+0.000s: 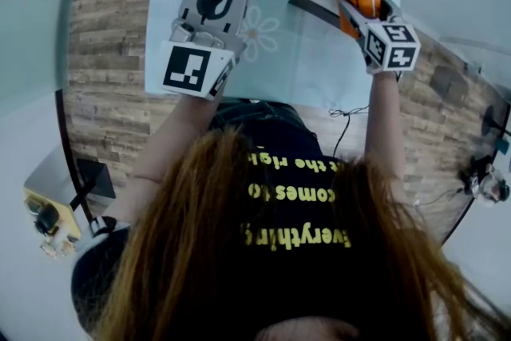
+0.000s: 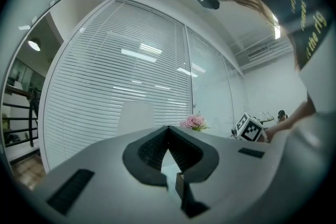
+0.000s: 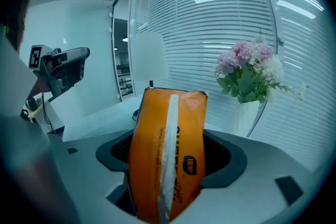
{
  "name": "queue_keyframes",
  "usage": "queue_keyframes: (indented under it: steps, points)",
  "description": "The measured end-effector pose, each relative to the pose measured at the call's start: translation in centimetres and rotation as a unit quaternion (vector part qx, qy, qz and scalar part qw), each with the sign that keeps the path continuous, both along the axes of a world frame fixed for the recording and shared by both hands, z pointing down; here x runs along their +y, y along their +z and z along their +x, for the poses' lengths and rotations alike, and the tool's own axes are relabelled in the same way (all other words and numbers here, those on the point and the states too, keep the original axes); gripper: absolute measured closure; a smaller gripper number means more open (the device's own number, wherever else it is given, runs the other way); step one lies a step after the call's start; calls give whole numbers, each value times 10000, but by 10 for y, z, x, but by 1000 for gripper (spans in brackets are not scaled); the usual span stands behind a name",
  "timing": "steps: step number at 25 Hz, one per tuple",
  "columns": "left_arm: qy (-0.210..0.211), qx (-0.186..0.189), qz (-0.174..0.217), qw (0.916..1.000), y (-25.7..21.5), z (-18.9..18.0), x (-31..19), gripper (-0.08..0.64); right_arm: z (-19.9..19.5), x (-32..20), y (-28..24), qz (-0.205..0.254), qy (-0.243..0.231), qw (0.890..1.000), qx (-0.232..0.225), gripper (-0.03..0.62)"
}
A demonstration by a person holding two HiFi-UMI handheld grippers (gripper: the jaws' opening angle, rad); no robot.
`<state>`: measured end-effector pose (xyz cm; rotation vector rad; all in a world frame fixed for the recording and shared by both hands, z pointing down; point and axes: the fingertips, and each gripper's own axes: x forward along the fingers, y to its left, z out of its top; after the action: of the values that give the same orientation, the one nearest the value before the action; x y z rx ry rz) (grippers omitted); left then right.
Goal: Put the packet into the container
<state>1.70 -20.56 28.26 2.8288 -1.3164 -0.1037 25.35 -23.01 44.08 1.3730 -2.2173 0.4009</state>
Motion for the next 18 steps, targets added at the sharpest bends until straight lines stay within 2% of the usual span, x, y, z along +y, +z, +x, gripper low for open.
queue_keyframes:
  steps: [5,11,18]
  points:
    - [-49,-14,-5,10000,1,-6,0,558,-13,-4,15,-170,-717,9959,515,230]
    - [-88,-51,-19,9999,3,-12,1,558,-14,-9,23,-288,-1112,9900,815,230]
    - [-170,-47,-42,9998,5,-19,-1,558,-24,-10,31,-234,-1930,9702,1443,231]
